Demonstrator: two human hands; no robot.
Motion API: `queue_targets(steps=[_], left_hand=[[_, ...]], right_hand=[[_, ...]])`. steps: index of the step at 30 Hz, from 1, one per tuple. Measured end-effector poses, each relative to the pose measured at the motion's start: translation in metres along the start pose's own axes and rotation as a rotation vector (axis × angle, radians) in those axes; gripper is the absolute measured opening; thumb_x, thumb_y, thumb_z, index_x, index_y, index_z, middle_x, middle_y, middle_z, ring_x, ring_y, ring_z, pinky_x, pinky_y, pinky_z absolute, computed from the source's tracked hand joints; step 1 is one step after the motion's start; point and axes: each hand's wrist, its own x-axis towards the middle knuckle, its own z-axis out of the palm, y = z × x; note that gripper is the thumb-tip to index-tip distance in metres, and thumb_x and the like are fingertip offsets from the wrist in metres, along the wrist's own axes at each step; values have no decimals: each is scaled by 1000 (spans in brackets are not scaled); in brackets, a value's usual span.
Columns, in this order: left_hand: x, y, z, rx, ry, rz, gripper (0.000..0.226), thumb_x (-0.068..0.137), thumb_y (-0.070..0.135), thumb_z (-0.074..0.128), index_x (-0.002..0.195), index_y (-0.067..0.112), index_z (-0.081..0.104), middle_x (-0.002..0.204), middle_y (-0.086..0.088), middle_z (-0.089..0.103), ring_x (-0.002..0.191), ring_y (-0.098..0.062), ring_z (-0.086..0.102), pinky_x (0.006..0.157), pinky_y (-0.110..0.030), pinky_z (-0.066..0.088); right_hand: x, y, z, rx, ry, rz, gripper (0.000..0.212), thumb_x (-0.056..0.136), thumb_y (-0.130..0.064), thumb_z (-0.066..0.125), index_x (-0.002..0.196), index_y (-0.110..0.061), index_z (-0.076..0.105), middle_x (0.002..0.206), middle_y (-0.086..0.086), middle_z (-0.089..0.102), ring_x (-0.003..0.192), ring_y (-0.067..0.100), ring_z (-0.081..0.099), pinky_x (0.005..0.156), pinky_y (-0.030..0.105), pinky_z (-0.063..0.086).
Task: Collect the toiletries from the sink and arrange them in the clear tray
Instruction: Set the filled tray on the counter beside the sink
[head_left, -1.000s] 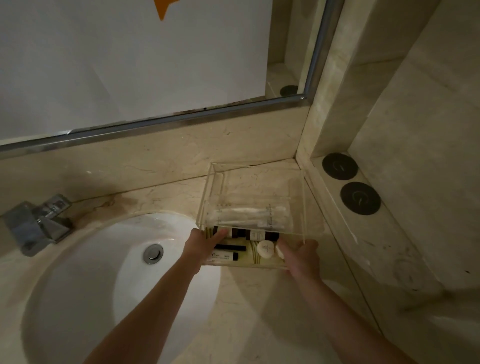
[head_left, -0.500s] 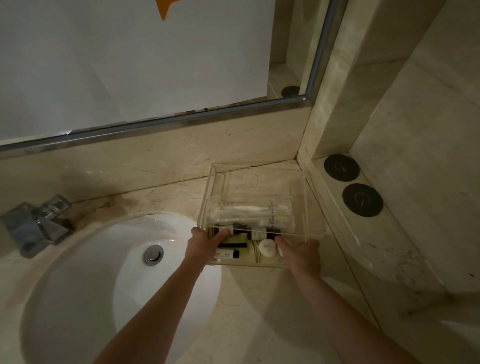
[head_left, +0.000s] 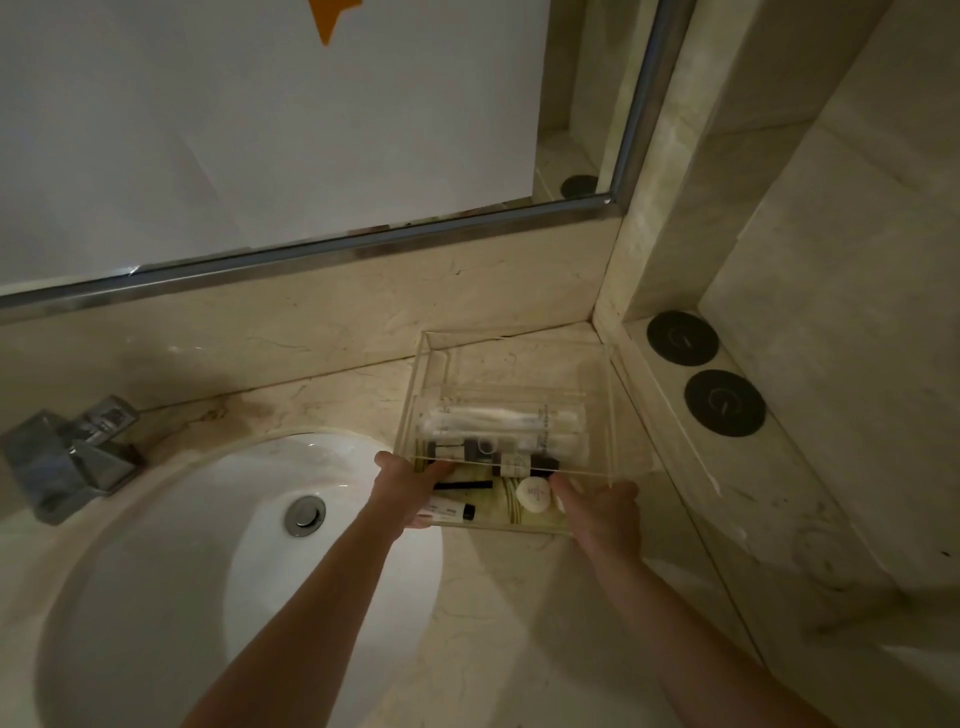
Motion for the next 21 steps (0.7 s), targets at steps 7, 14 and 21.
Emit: queue_targets(steps=[7, 14, 21], left_hand=[[-1, -2, -9, -126, -90, -101, 61, 83, 26, 72, 122, 11, 28, 102, -19, 63, 85, -28, 68, 57, -36, 58], [-1, -9, -2, -68, -31, -30, 51, 89, 35, 62, 121, 11, 30, 98, -12, 55, 82, -25, 62, 58, -34, 56], [-4, -11, -2, -46, -30, -5, 50, 90, 38, 60, 119, 10, 31, 110, -18, 57, 88, -28, 63, 55, -32, 55]], right_hand=[[-12, 6, -2, 33, 61, -29, 76, 72, -53, 72, 123, -6, 39, 120, 14, 50, 97, 32, 55, 75, 37, 46], [-31, 14, -6, -346, 361, -683, 37, 79, -33, 70, 112, -19, 61, 104, 11, 51, 90, 25, 51, 74, 33, 43], [-38, 6, 21, -622, 201, -967, 28, 80, -43, 48, 91, -28, 70, 84, 0, 46, 78, 21, 48, 66, 32, 39]])
